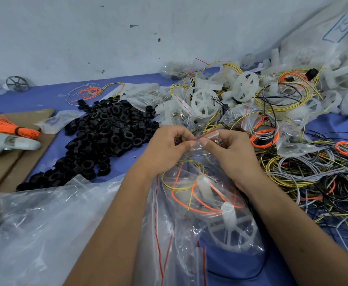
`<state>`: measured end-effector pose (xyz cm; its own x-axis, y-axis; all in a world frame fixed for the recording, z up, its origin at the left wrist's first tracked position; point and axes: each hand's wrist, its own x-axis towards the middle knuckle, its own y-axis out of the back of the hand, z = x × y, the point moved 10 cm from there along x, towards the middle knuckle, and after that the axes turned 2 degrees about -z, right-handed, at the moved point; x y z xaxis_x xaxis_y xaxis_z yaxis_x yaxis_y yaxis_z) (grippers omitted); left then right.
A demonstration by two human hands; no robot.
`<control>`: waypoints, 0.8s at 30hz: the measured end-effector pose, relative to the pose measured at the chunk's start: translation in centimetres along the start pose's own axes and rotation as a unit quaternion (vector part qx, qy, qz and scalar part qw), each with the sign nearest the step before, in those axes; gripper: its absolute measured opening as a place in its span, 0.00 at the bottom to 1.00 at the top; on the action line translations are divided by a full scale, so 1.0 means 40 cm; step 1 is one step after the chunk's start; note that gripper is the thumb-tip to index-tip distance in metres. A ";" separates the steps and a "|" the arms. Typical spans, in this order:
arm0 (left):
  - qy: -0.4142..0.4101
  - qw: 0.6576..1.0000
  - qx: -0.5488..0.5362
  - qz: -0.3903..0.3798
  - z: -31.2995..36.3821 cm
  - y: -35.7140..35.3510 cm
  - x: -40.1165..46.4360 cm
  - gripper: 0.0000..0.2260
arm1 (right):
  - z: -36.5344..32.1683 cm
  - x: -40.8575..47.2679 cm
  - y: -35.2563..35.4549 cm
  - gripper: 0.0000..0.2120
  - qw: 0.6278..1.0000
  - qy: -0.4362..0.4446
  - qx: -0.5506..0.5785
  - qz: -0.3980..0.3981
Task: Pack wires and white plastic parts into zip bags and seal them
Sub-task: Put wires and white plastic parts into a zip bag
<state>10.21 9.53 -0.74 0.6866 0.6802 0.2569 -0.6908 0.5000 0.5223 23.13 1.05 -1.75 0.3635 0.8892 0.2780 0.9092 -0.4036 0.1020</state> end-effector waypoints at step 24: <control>-0.011 1.000 -0.011 0.013 0.002 0.013 -0.004 0.03 | 0.025 -0.002 0.011 0.04 0.994 -0.037 0.100 0.005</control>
<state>9.77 9.65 -0.43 0.6735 0.6809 0.2878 -0.7127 0.4949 0.4970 23.72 1.02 -2.66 0.3802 0.9017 0.2058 0.9249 -0.3684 -0.0942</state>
